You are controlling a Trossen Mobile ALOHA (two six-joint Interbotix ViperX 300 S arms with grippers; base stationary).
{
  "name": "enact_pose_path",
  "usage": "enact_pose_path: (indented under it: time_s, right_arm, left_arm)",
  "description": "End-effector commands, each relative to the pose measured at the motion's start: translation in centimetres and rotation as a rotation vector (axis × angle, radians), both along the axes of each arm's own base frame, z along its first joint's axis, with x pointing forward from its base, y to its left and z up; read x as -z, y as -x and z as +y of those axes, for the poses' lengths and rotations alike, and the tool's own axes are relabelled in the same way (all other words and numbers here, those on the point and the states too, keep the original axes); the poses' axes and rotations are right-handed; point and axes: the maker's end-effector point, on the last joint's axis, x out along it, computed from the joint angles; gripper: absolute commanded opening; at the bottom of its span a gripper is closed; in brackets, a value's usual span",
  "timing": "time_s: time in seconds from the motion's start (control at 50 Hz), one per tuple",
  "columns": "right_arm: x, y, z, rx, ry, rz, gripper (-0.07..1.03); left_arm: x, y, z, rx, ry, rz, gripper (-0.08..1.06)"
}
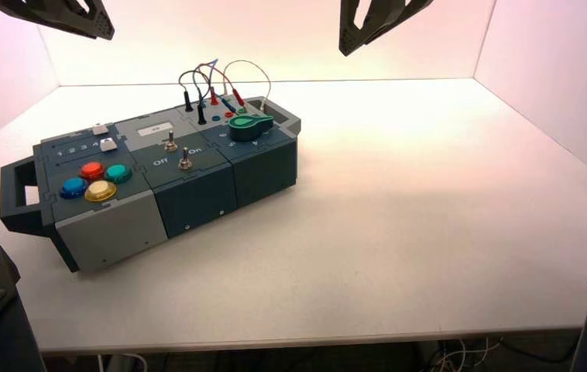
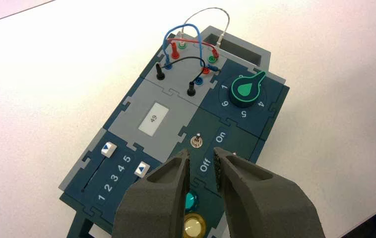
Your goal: Pull the red wire.
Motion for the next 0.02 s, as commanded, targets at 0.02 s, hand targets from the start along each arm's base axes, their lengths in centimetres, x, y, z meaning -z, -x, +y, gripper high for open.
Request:
enact_pose_path:
  time_s: [0.02]
  right_arm:
    - [-0.54,-0.30,0.24,0.008,-0.024,-0.015,0.53]
  left_arm:
    - [-0.98,-0.54,-0.04,-0.002,0.004,-0.029,0.28]
